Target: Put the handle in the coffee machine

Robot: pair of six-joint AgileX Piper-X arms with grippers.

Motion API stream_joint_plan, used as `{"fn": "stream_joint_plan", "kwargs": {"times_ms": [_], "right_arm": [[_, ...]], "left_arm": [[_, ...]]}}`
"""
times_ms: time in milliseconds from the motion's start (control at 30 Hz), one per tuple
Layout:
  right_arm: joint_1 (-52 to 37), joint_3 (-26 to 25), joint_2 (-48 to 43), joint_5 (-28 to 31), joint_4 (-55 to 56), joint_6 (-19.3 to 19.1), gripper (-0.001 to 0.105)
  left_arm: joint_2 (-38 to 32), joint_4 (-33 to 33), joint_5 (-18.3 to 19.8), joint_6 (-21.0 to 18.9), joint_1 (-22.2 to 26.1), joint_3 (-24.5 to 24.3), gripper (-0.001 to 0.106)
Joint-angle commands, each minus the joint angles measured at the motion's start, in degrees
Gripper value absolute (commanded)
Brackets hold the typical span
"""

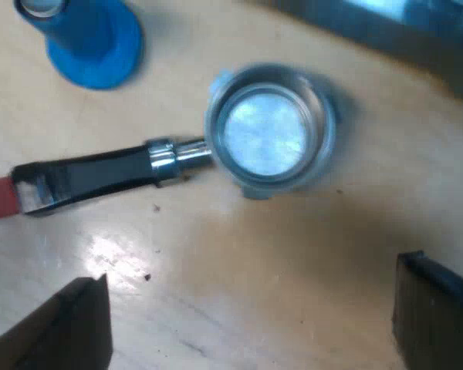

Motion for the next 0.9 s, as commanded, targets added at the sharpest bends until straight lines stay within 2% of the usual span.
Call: {"fn": "stream_joint_plan", "kwargs": {"times_ms": [33, 167, 333, 567, 900], "right_arm": [[-5.72, -1.82, -0.37, -5.30, -0.85, -9.16, 0.075], [-8.71, -1.82, -0.01, -6.68, -1.45, -14.49, 0.075], [-10.70, -1.82, 1.27, -7.74, -2.96, -17.95, 0.075], [-11.89, -1.82, 5.17, -10.94, -7.17, -20.74, 0.075], [-11.89, -1.82, 10.89, -11.75, -10.65, -23.00, 0.075]], "left_arm": [[0.15, 0.09, 0.44, 0.42, 0.01, -0.37, 0.053], [0.15, 0.09, 0.83, 0.42, 0.01, -0.37, 0.053], [0.15, 0.09, 0.80, 0.42, 0.01, -0.37, 0.053], [0.15, 0.09, 0.80, 0.42, 0.01, -0.37, 0.053], [0.15, 0.09, 0.80, 0.42, 0.01, -0.18, 0.053]]}}
